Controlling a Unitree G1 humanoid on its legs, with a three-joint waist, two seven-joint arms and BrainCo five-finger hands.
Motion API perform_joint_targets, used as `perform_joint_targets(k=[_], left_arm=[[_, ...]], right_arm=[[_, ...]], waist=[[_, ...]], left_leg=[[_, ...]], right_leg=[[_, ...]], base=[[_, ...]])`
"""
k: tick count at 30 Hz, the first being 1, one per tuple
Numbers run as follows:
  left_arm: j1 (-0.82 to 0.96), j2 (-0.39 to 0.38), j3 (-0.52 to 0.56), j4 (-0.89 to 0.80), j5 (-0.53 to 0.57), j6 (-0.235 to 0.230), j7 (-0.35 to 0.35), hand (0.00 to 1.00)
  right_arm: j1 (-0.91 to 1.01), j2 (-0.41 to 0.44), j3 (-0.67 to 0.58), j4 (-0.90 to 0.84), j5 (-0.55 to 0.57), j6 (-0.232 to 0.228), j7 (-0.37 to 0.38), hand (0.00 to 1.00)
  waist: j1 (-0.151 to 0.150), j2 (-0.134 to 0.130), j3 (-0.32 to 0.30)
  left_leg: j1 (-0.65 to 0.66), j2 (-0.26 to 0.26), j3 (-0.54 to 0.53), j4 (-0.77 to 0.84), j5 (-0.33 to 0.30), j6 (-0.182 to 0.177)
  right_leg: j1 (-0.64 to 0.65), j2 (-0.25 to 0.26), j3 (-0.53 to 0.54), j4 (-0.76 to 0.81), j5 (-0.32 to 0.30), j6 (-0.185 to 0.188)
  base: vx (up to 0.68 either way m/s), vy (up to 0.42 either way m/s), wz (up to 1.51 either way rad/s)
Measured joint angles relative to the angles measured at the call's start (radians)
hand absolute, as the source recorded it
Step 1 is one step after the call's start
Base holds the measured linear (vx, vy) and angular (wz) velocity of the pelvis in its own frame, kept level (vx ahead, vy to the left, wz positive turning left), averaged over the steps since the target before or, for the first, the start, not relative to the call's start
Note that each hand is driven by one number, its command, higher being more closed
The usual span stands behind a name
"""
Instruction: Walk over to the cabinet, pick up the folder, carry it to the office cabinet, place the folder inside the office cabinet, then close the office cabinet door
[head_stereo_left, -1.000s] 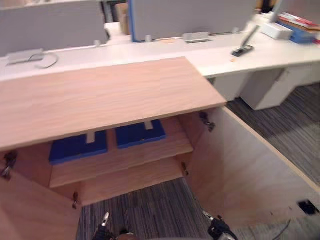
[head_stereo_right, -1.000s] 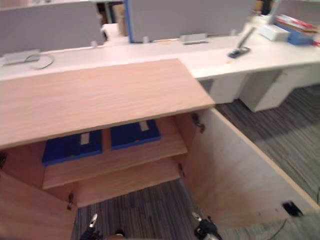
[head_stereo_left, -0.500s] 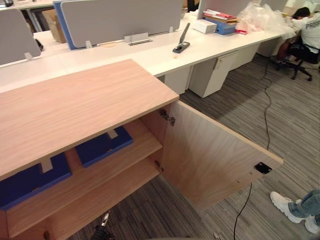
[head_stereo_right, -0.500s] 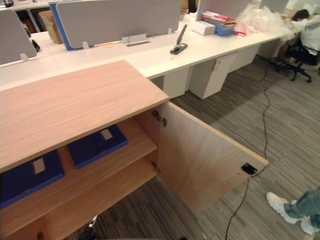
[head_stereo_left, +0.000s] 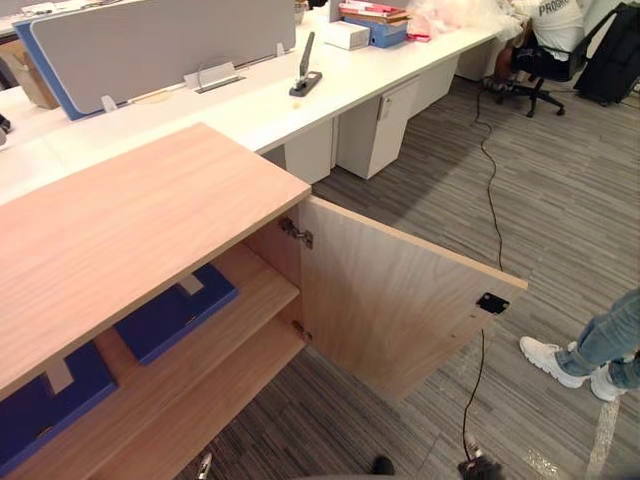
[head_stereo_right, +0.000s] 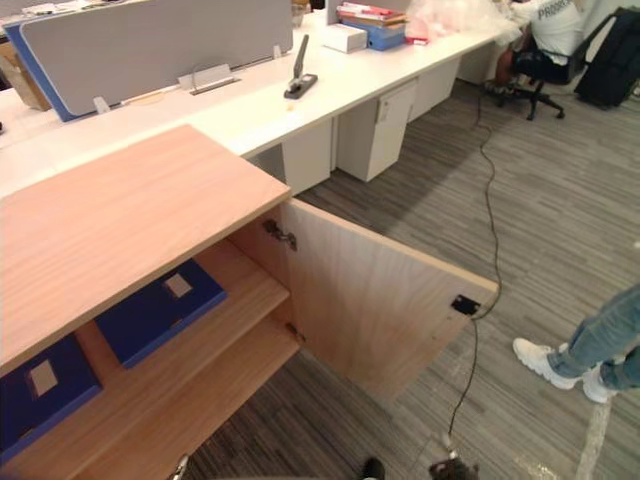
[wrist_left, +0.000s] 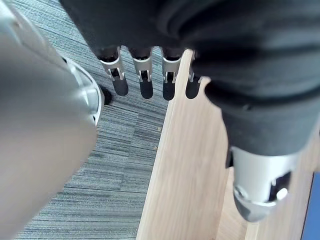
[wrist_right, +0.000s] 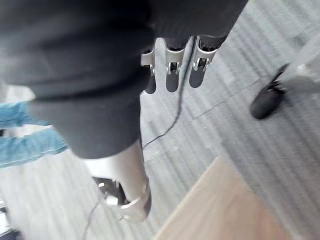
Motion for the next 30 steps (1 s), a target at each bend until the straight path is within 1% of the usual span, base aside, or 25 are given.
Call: perform_joint_targets(k=[1, 3, 4, 6, 9, 14, 16, 19, 21, 22, 23, 25, 27, 28, 29, 30], left_arm=[[-0.001, -0.001, -0.001, -0.003, -0.007, 0.000, 0.004, 0.00], [-0.003, -0.002, -0.001, -0.011, -0.010, 0.000, 0.008, 0.00], [-0.005, -0.002, -0.004, -0.016, -0.023, -0.001, 0.008, 0.00], [-0.004, -0.004, -0.009, -0.028, -0.041, -0.001, 0.008, 0.00], [-0.004, -0.003, -0.035, -0.031, -0.065, -0.001, 0.008, 0.00], [-0.004, -0.002, -0.076, -0.050, -0.095, -0.002, 0.008, 0.00], [-0.003, 0.002, -0.096, -0.050, -0.112, -0.002, 0.008, 0.00], [0.006, 0.005, -0.110, -0.050, -0.122, -0.002, 0.008, 0.00], [0.015, 0.006, -0.118, -0.049, -0.131, -0.002, 0.007, 0.00], [0.016, 0.007, -0.122, -0.049, -0.133, -0.002, 0.007, 0.00], [0.016, 0.012, -0.128, -0.049, -0.139, -0.002, 0.006, 0.00], [0.016, 0.018, -0.132, -0.050, -0.141, -0.002, 0.005, 0.00], [0.015, 0.020, -0.138, -0.050, -0.142, -0.002, -0.001, 0.00], [0.015, 0.021, -0.140, -0.050, -0.142, -0.002, -0.004, 0.00], [0.014, 0.021, -0.145, -0.050, -0.142, -0.002, -0.005, 0.00], [0.014, 0.021, -0.150, -0.050, -0.142, -0.002, -0.007, 0.00]], right_arm=[[-0.005, -0.023, 0.018, -0.062, -0.001, -0.014, -0.010, 0.00], [-0.019, -0.041, 0.025, -0.107, -0.003, -0.023, -0.015, 0.00], [-0.035, -0.053, 0.025, -0.127, -0.003, -0.035, -0.017, 0.00], [-0.057, -0.069, 0.025, -0.147, -0.003, -0.040, -0.021, 0.00], [-0.100, -0.106, 0.036, -0.159, -0.004, -0.040, -0.023, 0.00], [-0.181, -0.186, 0.157, -0.162, -0.024, -0.041, -0.016, 0.00], [-0.217, -0.216, 0.246, -0.165, -0.046, -0.041, -0.001, 0.00], [-0.234, -0.232, 0.285, -0.171, -0.046, -0.042, -0.012, 0.00], [-0.233, -0.288, 0.375, -0.174, -0.076, -0.040, -0.008, 0.00], [-0.233, -0.300, 0.392, -0.176, -0.088, -0.038, -0.005, 0.00], [-0.233, -0.337, 0.442, -0.182, -0.142, -0.027, 0.017, 0.00], [-0.233, -0.365, 0.484, -0.188, -0.178, -0.022, 0.037, 0.00], [-0.234, -0.397, 0.540, -0.195, -0.246, -0.012, 0.075, 0.00], [-0.234, -0.407, 0.571, -0.200, -0.263, -0.007, 0.092, 0.00], [-0.234, -0.411, 0.641, -0.224, -0.298, -0.002, 0.123, 0.00], [-0.234, -0.402, 0.689, -0.250, -0.323, -0.002, 0.143, 0.00]], waist=[[0.000, 0.004, 0.004], [-0.001, 0.006, 0.006], [-0.001, 0.008, 0.010], [-0.001, 0.010, 0.015], [-0.001, 0.022, 0.020], [0.002, 0.036, 0.032], [0.001, 0.039, 0.033], [0.003, 0.037, 0.037], [-0.007, 0.039, 0.044], [-0.008, 0.041, 0.046], [-0.014, 0.042, 0.047], [-0.019, 0.043, 0.048], [-0.022, 0.047, 0.050], [-0.022, 0.048, 0.051], [-0.022, 0.049, 0.052], [-0.020, 0.051, 0.053]], left_leg=[[-0.002, 0.002, -0.007, 0.012, 0.000, 0.000], [-0.004, 0.006, -0.015, 0.023, 0.000, 0.000], [-0.004, 0.009, -0.021, 0.033, 0.000, 0.000], [-0.007, 0.013, -0.027, 0.047, 0.000, 0.000], [-0.017, 0.015, -0.044, 0.061, 0.000, 0.000], [-0.022, 0.018, -0.063, 0.075, 0.001, -0.001], [-0.038, 0.020, -0.092, 0.082, 0.001, -0.001], [-0.048, 0.029, -0.097, 0.099, 0.000, -0.002], [-0.056, 0.037, -0.104, 0.109, 0.001, -0.002], [-0.056, 0.041, -0.104, 0.112, 0.001, -0.002], [-0.056, 0.052, -0.106, 0.115, 0.003, -0.006], [-0.056, 0.063, -0.105, 0.115, 0.010, -0.019], [-0.056, 0.078, -0.106, 0.116, 0.017, -0.028], [-0.056, 0.081, -0.106, 0.116, 0.019, -0.032], [-0.058, 0.087, -0.106, 0.116, 0.027, -0.044], [-0.059, 0.092, -0.107, 0.116, 0.029, -0.045]], right_leg=[[0.000, -0.001, 0.004, 0.000, 0.000, 0.000], [0.001, 0.001, 0.008, 0.000, 0.000, 0.000], [0.003, 0.002, 0.011, 0.000, 0.000, 0.000], [0.003, 0.003, 0.016, 0.001, 0.000, 0.000], [0.003, 0.002, 0.016, 0.001, 0.001, 0.002], [0.005, 0.001, 0.014, 0.007, 0.001, 0.002], [0.004, 0.000, 0.003, 0.008, 0.001, 0.002], [0.004, 0.004, 0.000, 0.008, 0.002, 0.001], [-0.001, 0.011, 0.002, 0.005, 0.005, -0.003], [-0.001, 0.014, 0.003, 0.005, 0.006, -0.004], [-0.001, 0.026, 0.005, 0.003, 0.008, -0.008], [-0.002, 0.036, 0.005, 0.003, 0.009, -0.012], [-0.003, 0.050, 0.005, 0.003, 0.008, -0.013], [-0.004, 0.054, 0.005, 0.002, 0.007, -0.014], [-0.006, 0.060, 0.005, 0.002, 0.004, -0.018], [-0.006, 0.064, 0.005, 0.002, 0.004, -0.020]], base=[[0.02, 0.015, -0.13], [0.03, 0.012, -0.09], [0.02, 0.006, -0.08], [0.03, 0.009, -0.07], [0.04, 0.018, 0.00], [0.04, 0.030, 0.02], [0.02, 0.027, 0.14], [0.02, 0.020, 0.03], [0.03, 0.020, -0.06], [0.03, 0.005, -0.09], [0.03, -0.003, -0.07], [0.02, -0.011, -0.05], [0.02, -0.023, -0.04], [0.00, 0.000, 0.00], [0.00, 0.000, 0.00], [0.00, -0.008, 0.04]])
